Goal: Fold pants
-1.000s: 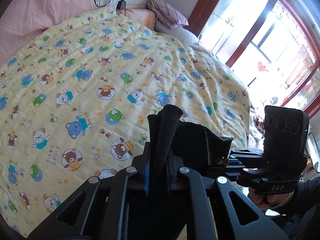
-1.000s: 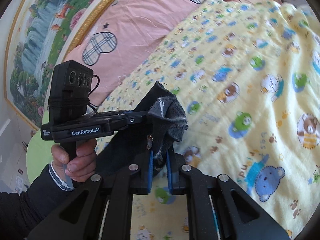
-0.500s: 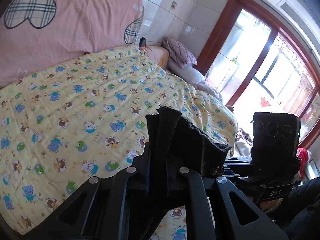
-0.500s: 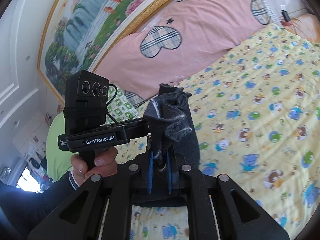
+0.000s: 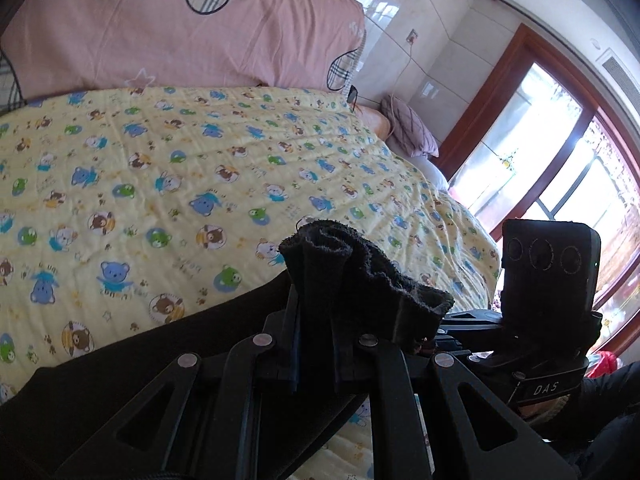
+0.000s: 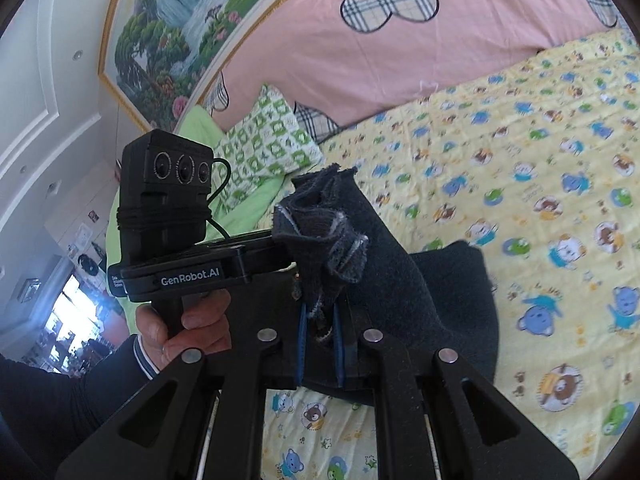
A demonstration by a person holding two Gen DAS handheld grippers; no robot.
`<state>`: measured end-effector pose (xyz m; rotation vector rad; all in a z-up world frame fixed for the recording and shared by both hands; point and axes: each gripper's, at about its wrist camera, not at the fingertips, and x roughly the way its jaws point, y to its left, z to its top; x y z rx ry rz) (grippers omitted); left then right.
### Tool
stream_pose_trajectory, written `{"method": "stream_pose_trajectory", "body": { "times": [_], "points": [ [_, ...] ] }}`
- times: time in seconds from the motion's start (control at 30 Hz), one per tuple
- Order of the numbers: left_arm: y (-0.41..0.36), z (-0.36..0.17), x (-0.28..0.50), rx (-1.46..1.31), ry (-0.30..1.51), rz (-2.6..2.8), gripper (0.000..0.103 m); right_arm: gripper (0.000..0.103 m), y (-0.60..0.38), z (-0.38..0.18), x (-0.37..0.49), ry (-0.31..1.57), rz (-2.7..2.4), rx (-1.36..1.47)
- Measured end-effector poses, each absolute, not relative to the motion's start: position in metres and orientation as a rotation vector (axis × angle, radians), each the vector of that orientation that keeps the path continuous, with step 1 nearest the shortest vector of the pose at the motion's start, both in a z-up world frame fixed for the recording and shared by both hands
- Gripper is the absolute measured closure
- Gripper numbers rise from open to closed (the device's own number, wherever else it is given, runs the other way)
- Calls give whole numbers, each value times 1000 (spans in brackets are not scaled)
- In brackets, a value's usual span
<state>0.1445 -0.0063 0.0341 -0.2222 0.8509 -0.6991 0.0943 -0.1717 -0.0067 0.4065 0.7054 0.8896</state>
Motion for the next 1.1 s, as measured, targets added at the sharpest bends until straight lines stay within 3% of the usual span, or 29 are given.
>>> {"method": "stream_pose_trajectory", "body": {
  "times": [0.57, 0.8, 0.93, 1.1],
  "points": [
    [43, -17, 126, -309, 931, -550, 92, 88, -125, -49, 106, 847, 880, 324],
    [78, -20, 97, -374, 932, -430, 92, 74, -115, -54, 101, 863, 889, 292],
    [96, -20, 79, -403, 928, -362, 89, 65, -108, -54, 96, 859, 910, 282],
    [117, -18, 55, -459, 922, -269, 71, 62, -99, -51, 90, 873, 950, 275]
  ]
}}
